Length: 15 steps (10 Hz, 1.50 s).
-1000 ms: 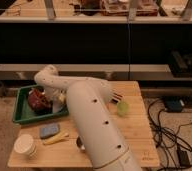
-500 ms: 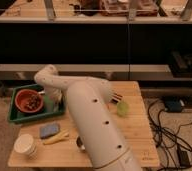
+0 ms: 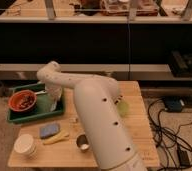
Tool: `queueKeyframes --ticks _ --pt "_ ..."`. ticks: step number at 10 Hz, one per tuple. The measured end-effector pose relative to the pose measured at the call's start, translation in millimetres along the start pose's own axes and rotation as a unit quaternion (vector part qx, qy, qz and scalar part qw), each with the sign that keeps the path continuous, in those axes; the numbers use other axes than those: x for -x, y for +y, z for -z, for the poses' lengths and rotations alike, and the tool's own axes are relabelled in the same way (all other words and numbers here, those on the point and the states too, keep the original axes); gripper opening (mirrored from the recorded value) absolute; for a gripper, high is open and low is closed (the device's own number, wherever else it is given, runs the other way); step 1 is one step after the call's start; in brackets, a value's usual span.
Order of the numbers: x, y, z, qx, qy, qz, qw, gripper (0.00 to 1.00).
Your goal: Place towel in metal cup
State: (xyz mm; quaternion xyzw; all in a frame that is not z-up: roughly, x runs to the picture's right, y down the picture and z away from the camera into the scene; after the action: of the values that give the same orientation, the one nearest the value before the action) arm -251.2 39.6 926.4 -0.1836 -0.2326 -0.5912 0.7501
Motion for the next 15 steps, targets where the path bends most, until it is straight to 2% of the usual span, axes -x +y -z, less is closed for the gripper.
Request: queueKeyframes --ticks 1,2,4,6,8,9,11,14,15 --pt "0 -2 21 -0.011 0.003 0.009 0.9999 0.00" --pt "0 -6 53 -0.025 0.004 0.022 0.9994 0.00" --pt "-1 0 100 -0.046 0.004 0.040 0.9981 0.00" --pt "9 11 158 -0.074 -0.010 0.072 0.9946 0.00" --pt "25 33 201 -0.092 -0.031 0.095 0.9907 0.00" --pt "36 47 216 -0.092 -0.041 0.112 0.9886 0.00" --pt "43 52 223 -0.093 -0.047 0.123 0.9869 0.00" --pt "43 51 222 -0.093 -0.048 0.123 0.9869 0.00" --pt "42 53 220 -0.088 -0.054 0.123 0.9871 0.00"
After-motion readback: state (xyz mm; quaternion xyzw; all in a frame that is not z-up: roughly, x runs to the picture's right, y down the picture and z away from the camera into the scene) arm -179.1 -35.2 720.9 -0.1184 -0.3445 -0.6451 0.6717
